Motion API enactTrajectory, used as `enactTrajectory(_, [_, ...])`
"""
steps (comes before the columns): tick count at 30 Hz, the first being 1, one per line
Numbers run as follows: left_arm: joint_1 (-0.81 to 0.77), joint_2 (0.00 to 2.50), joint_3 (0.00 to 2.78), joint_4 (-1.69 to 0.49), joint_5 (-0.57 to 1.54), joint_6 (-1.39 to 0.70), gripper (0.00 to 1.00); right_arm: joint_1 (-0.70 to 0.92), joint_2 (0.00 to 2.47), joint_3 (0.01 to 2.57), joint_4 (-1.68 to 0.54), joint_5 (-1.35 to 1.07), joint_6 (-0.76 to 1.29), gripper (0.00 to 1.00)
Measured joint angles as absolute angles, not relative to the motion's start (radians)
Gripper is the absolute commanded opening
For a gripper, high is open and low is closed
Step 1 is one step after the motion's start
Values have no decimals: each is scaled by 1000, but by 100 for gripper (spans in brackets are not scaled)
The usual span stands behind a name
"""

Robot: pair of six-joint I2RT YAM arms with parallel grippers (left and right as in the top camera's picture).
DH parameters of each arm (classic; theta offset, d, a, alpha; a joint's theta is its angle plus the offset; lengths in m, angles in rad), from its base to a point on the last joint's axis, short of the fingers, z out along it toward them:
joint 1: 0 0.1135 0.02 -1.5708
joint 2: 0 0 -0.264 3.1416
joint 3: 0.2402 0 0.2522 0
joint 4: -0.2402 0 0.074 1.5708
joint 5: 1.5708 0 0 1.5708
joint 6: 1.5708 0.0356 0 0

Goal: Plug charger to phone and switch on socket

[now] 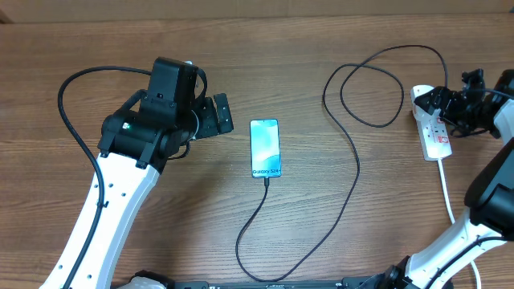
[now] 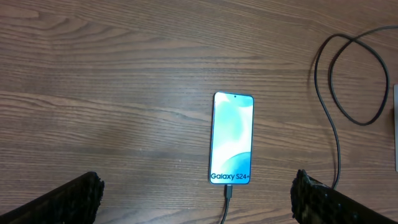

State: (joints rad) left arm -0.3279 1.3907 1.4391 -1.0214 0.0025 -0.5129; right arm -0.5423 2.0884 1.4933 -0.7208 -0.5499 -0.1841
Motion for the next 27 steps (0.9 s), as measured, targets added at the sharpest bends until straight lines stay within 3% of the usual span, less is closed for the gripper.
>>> enactTrajectory(27, [-328,1391,1439,-1022,2,-513,100,-516,2084,1499,-728,-482,-139,100])
